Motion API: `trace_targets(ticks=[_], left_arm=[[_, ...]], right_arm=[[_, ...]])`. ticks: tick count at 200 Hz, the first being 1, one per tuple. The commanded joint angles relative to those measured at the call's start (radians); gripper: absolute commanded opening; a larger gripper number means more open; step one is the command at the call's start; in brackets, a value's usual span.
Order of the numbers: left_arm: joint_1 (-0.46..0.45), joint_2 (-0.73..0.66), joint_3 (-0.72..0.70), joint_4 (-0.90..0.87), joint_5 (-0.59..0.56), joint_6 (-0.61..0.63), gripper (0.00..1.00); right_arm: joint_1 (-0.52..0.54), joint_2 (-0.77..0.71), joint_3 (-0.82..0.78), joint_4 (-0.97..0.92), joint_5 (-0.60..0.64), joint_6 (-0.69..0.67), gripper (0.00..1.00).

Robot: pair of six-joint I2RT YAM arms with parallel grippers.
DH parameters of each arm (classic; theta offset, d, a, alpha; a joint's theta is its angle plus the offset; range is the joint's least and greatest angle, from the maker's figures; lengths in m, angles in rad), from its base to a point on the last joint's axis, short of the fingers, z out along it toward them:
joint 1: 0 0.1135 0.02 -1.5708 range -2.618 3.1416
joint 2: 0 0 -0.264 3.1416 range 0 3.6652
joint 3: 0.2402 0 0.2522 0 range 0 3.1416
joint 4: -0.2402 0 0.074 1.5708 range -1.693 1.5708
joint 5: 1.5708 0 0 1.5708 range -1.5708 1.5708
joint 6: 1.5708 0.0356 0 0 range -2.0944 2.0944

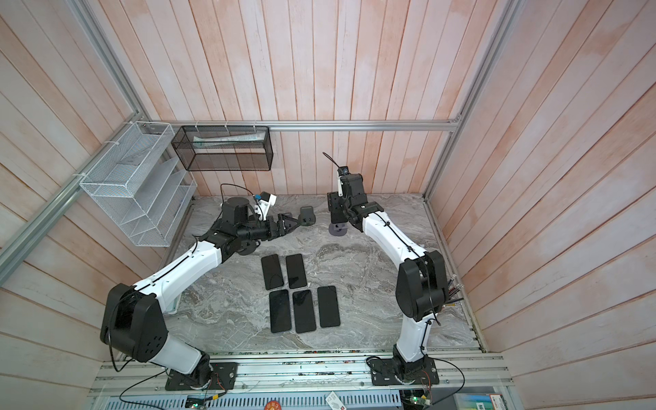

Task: Remove the phone from the phone stand
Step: Remove the phone from the phone stand, then place the phone at the center of the table.

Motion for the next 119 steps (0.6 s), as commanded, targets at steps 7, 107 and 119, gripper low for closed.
trace_targets(ticks=[7,107,119], left_arm=[[0.021,-0.031,0.000,0.028,-0.033,-0.006,0.99],[0.033,-0.173,-0.081,0.124,-0.120,-0.050,0.98],[0.033,-0.185,-0.088,0.132,-0.126,-0.055,0.99]], right_arm=[[0.023,-0.101,-0.022,-0.014,0.044,0.030,0.66],[0.130,-0.322,-0.240,-0.104,0.119,0.139,0.66],[0.153,-0.349,-0.276,-0.119,0.119,0.166,0.66]])
